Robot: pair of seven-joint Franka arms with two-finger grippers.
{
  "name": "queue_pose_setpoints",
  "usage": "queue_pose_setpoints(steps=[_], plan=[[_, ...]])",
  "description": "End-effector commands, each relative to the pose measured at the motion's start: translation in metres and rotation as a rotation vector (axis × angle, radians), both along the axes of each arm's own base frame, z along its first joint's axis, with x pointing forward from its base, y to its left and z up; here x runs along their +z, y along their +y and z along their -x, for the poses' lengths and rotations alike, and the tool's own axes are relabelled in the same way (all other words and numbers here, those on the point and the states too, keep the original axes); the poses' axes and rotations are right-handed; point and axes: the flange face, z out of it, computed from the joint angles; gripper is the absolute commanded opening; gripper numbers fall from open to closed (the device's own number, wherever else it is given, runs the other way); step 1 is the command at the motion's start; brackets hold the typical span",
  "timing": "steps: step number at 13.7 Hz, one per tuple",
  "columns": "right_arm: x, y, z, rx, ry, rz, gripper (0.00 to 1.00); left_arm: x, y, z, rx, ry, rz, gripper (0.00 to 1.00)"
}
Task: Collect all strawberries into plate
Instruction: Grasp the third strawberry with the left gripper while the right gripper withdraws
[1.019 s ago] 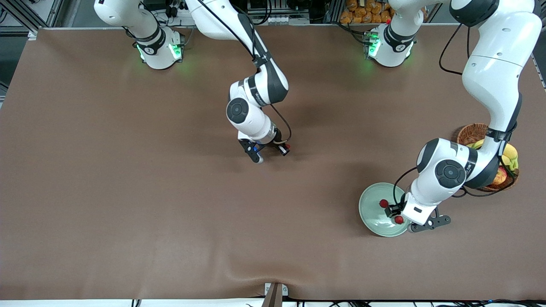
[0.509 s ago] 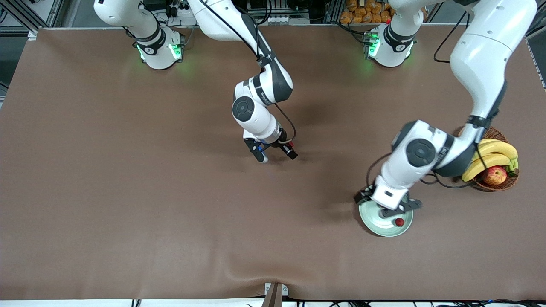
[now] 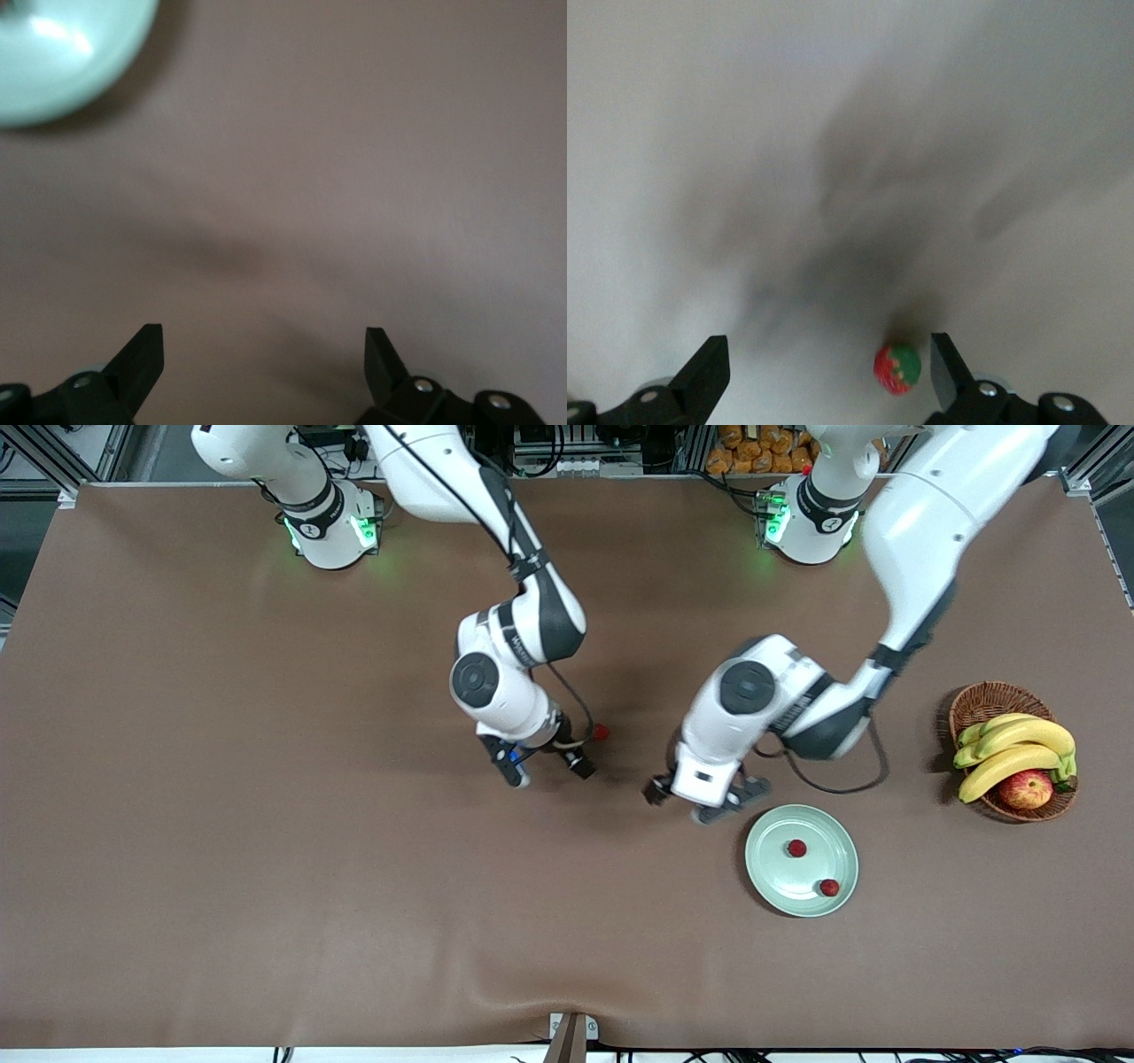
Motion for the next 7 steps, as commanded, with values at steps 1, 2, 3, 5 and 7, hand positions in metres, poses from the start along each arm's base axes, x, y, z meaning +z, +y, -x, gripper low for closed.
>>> queue_pose_setpoints(steps=[1,2,3,5,7], plan=[[0.034,-0.027,-0.034,0.018,0.065,0.008,1.00,-0.011,-0.024,0.028,0.054,0.023,-0.021,1.00],[0.047,-0.035,-0.043,0.035,0.074,0.015,1.00,-0.013,-0.032,0.034,0.087,0.029,-0.020,1.00],[0.058,-0.048,-0.054,0.047,0.078,0.025,1.00,-0.015,-0.042,0.042,0.113,0.035,-0.019,1.00],[0.079,-0.082,-0.077,0.026,0.083,0.018,1.00,-0.023,-0.064,0.061,0.153,0.057,-0.014,1.00],[0.095,-0.114,-0.089,0.076,0.103,-0.007,1.00,-0.025,-0.077,0.072,0.246,0.070,-0.009,1.00]])
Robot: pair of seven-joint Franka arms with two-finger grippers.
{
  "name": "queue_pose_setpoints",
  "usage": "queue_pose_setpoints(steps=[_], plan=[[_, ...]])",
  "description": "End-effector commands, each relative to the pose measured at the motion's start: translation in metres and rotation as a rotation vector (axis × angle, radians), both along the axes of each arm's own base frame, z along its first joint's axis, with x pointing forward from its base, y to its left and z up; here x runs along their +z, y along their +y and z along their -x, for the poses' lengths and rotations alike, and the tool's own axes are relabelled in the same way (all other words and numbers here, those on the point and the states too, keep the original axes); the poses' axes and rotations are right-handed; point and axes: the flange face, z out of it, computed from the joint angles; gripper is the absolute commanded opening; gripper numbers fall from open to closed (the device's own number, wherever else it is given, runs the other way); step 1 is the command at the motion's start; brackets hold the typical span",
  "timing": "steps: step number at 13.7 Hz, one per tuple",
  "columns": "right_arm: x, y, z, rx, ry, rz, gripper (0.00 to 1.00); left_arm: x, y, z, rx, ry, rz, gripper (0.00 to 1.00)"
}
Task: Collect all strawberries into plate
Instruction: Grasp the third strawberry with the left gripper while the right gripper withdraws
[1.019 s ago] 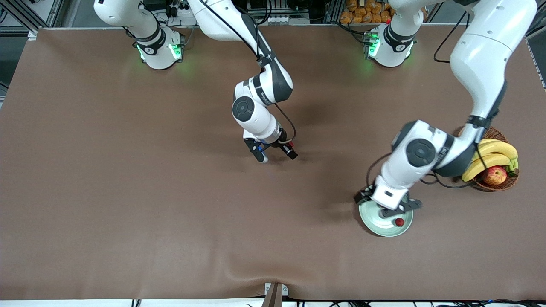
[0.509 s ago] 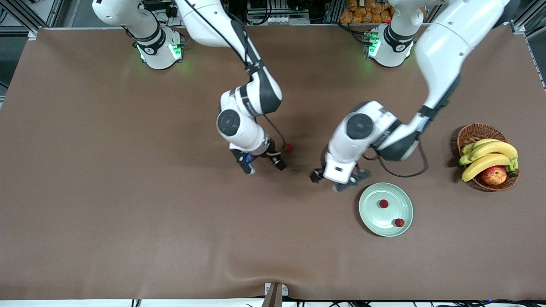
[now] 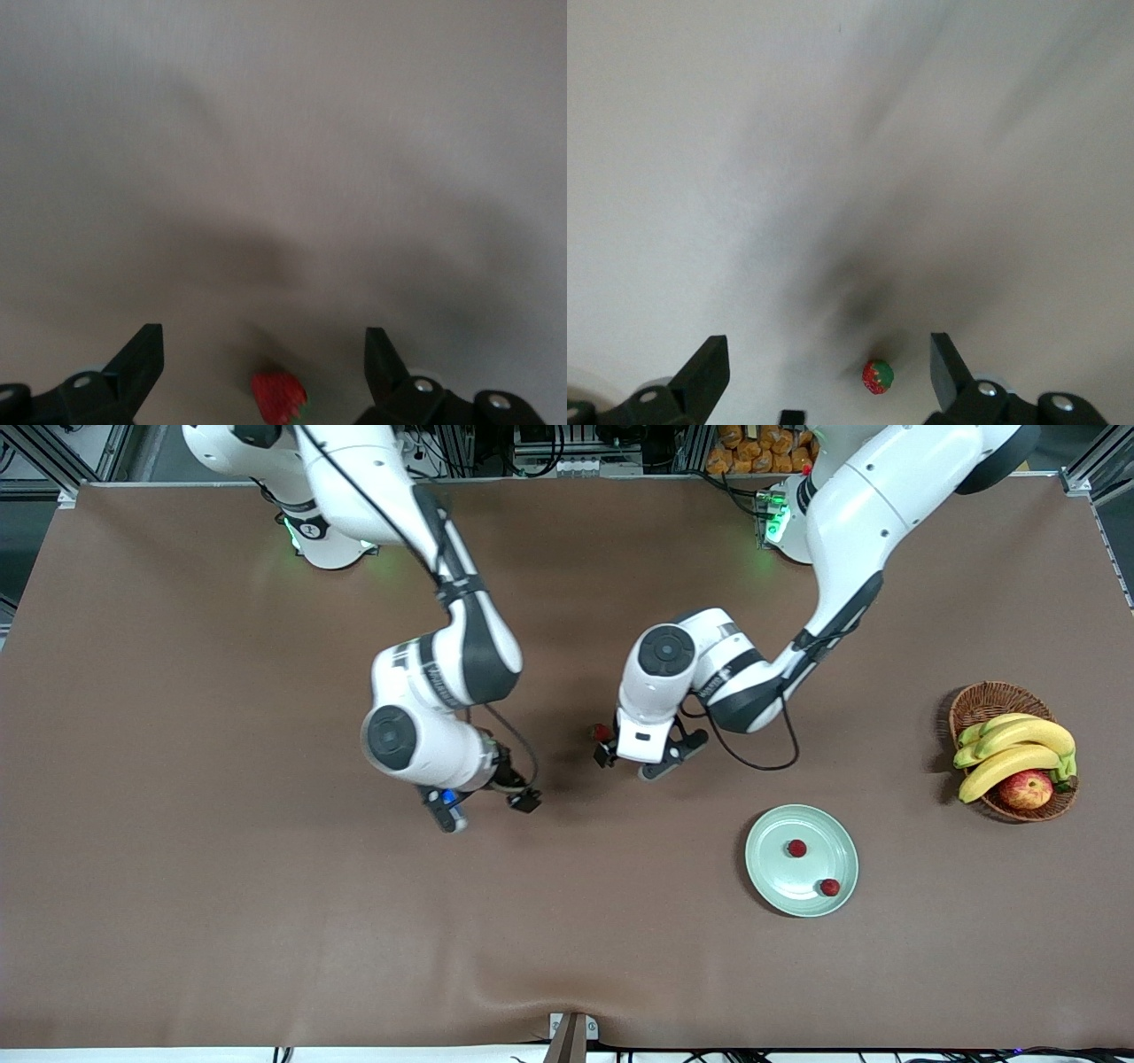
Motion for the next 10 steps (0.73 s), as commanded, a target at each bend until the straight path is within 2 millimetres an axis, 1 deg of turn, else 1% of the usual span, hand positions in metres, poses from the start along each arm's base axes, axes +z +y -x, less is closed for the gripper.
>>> queue_pose_setpoints(steps=[1,2,3,5,6,7,8,10], plan=[[0.030,-0.046,-0.017,0.057,0.027,-0.044,1.00,-0.004,-0.013,0.010,0.138,0.015,-0.003,1.00],[0.039,-0.070,-0.024,0.065,0.035,-0.062,1.00,-0.005,-0.015,0.012,0.184,0.020,0.001,1.00],[0.042,-0.092,-0.029,0.069,0.057,-0.082,1.00,-0.010,-0.022,0.018,0.211,0.031,0.003,1.00],[0.066,-0.137,-0.039,0.087,0.046,-0.047,1.00,-0.017,-0.030,0.025,0.271,0.044,0.003,1.00],[0.079,-0.152,-0.039,0.137,0.023,-0.007,1.00,-0.017,-0.034,0.029,0.294,0.045,0.002,1.00],[0.086,-0.168,-0.041,0.172,0.009,0.031,1.00,-0.020,-0.040,0.035,0.301,0.052,0.000,1.00],[0.088,-0.188,-0.042,0.192,0.015,0.051,1.00,-0.022,-0.043,0.039,0.324,0.055,-0.004,1.00],[0.100,-0.227,-0.042,0.274,0.023,0.032,1.00,-0.033,-0.050,0.042,0.390,0.050,-0.020,1.00]])
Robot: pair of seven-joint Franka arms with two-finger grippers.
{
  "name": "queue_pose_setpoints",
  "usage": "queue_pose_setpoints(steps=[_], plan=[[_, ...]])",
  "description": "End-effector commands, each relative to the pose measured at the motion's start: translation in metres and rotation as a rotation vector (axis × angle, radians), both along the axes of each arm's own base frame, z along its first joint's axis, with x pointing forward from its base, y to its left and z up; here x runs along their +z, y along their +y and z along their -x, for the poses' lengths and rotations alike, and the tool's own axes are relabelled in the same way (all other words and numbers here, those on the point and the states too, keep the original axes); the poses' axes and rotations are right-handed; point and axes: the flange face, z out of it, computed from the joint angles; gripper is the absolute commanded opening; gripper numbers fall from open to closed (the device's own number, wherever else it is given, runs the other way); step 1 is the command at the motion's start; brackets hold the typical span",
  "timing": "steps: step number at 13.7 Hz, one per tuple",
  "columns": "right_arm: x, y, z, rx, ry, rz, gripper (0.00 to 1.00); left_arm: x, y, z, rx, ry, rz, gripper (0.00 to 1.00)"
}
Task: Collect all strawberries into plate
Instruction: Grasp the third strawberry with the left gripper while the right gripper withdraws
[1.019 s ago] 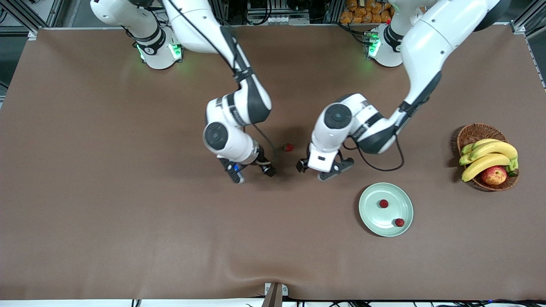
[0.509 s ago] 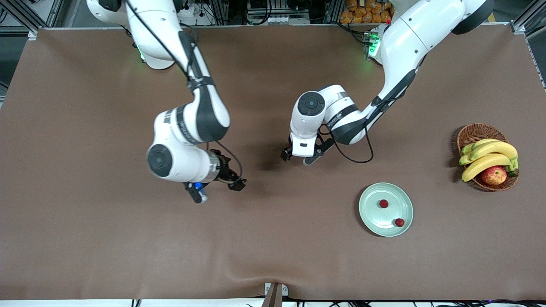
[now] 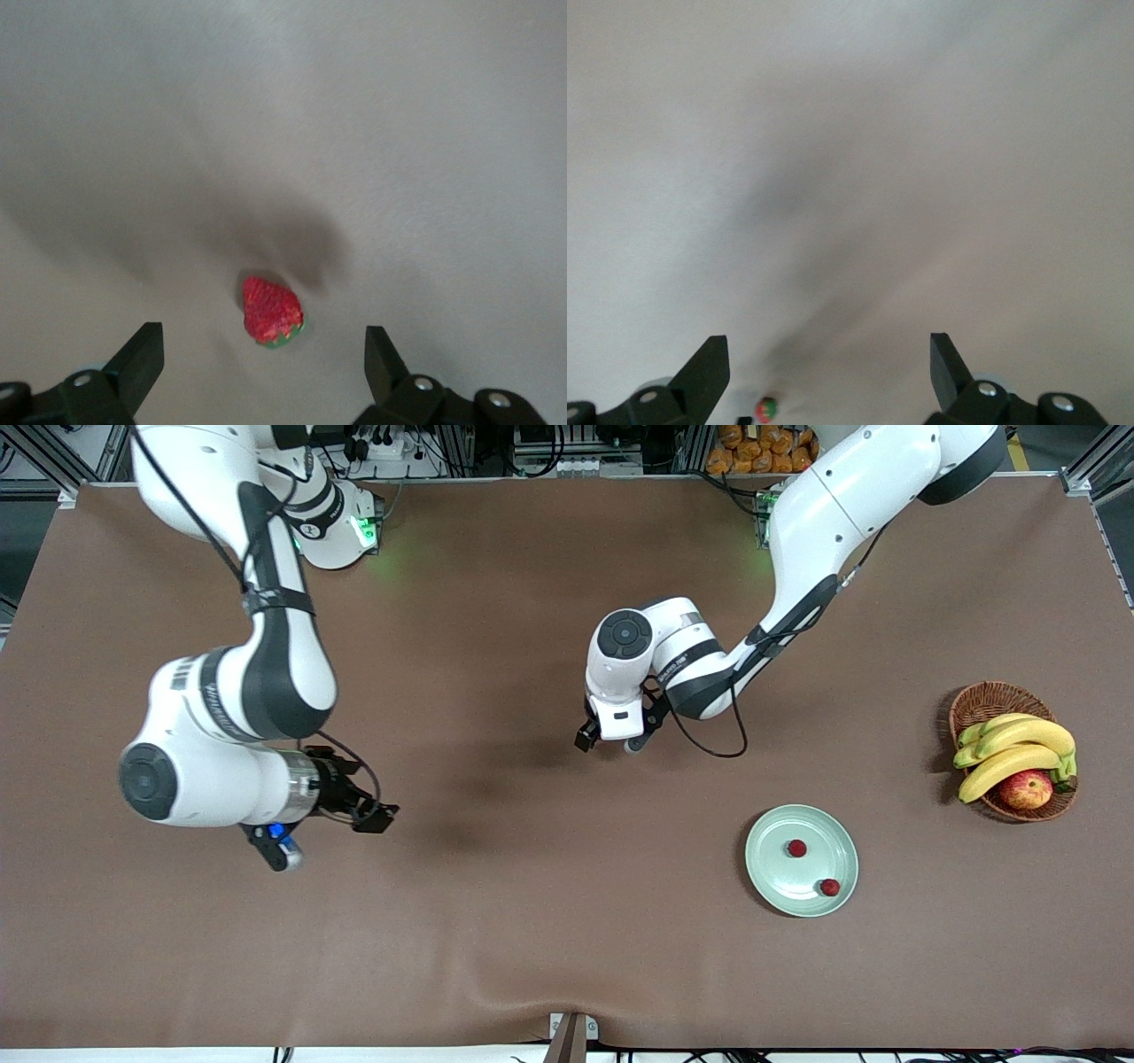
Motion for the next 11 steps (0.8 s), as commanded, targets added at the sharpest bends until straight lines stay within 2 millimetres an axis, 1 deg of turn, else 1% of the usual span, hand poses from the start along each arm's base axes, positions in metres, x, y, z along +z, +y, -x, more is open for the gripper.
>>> queue_pose_setpoints(steps=[1,4,5,7,9,10,11], plan=[[0.025,-0.050,0.003,0.121,-0.007,-0.026,1.00,-0.012,-0.015,0.000,0.080,-0.014,-0.016,1.00],[0.072,-0.125,0.015,0.268,-0.050,-0.053,1.00,-0.020,-0.016,-0.007,0.139,-0.032,-0.036,1.00],[0.088,-0.140,0.020,0.323,-0.074,-0.047,1.00,-0.023,-0.017,-0.005,0.155,-0.025,-0.038,1.00],[0.107,-0.160,0.033,0.379,-0.077,0.045,1.00,-0.028,-0.017,-0.004,0.166,-0.018,-0.041,1.00],[0.132,-0.184,0.049,0.433,-0.119,0.051,1.00,-0.031,-0.017,-0.003,0.168,-0.015,-0.044,1.00],[0.143,-0.191,0.067,0.456,-0.140,0.056,1.00,-0.032,-0.016,-0.003,0.171,-0.014,-0.045,1.00],[0.150,-0.203,0.088,0.449,-0.181,0.069,1.00,-0.034,-0.016,-0.004,0.172,-0.013,-0.046,1.00]])
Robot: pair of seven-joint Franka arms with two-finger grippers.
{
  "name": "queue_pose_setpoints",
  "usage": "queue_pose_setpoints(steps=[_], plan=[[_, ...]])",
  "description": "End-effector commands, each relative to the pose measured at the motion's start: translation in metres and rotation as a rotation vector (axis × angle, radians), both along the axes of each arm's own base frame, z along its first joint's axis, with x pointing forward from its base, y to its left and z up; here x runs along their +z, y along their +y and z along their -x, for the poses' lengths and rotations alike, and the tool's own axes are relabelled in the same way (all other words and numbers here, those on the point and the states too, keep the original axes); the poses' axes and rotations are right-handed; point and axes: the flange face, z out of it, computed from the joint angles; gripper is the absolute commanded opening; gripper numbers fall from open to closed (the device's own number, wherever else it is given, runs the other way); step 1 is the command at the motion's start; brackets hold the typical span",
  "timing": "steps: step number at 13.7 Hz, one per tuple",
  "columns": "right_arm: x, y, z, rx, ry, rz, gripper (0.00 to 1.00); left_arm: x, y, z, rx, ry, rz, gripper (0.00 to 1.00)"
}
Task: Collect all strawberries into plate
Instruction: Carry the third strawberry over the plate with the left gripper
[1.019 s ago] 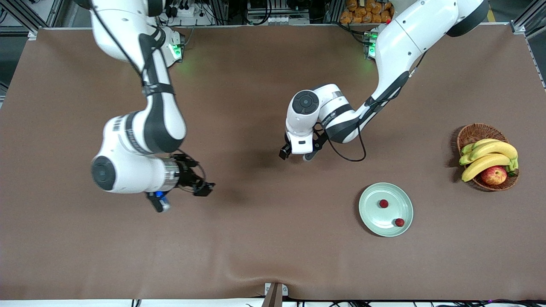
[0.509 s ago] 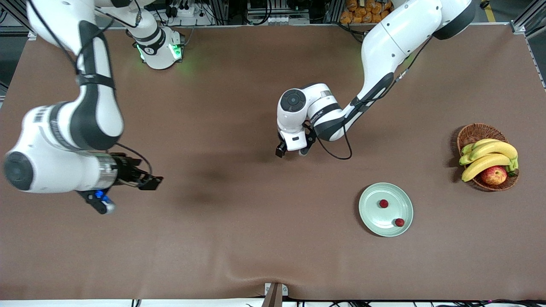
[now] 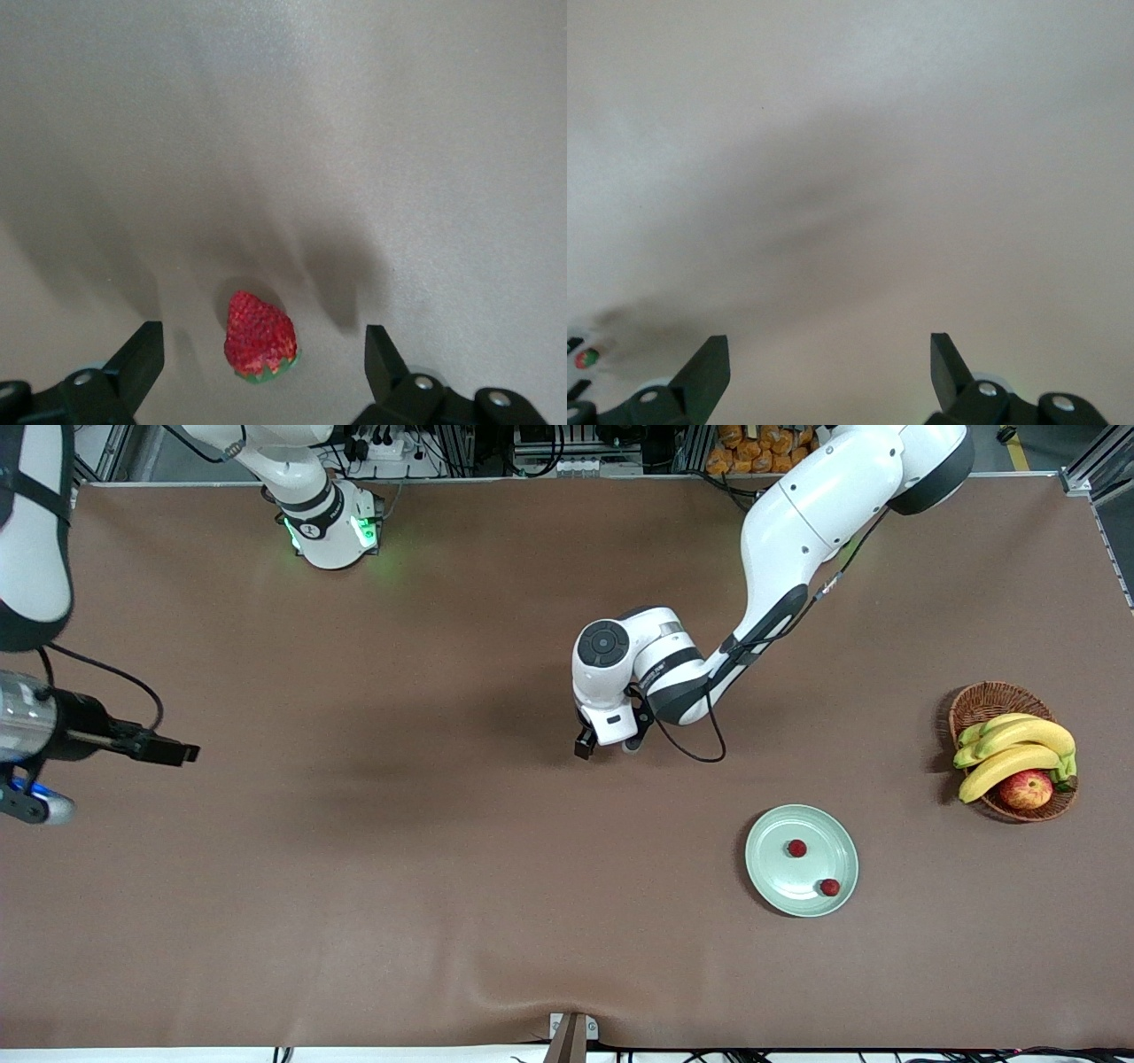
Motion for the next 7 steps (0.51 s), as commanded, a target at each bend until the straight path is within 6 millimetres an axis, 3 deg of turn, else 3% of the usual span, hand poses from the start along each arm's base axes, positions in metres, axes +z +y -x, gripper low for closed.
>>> queue_pose_setpoints(steps=[1,3,4,5,6,7], plan=[[0.012,-0.015,0.068,0.056,-0.106,0.022,1.00,-0.003,-0.004,-0.003,0.033,-0.008,0.002,1.00],[0.009,-0.012,0.104,0.084,-0.173,0.031,1.00,-0.004,-0.002,-0.004,0.046,-0.009,-0.002,1.00],[0.010,-0.013,0.107,0.083,-0.163,0.029,1.00,-0.006,0.001,-0.006,0.057,-0.014,-0.008,0.89],[0.012,-0.016,0.109,0.080,-0.152,0.028,1.00,-0.006,0.001,-0.007,0.054,-0.017,-0.010,0.55],[0.014,-0.017,0.112,0.076,-0.146,0.028,1.00,-0.006,0.001,-0.006,0.053,-0.018,-0.012,0.30],[0.025,-0.018,0.110,0.072,-0.150,0.030,1.00,-0.007,0.002,-0.008,0.054,-0.018,-0.013,0.16]])
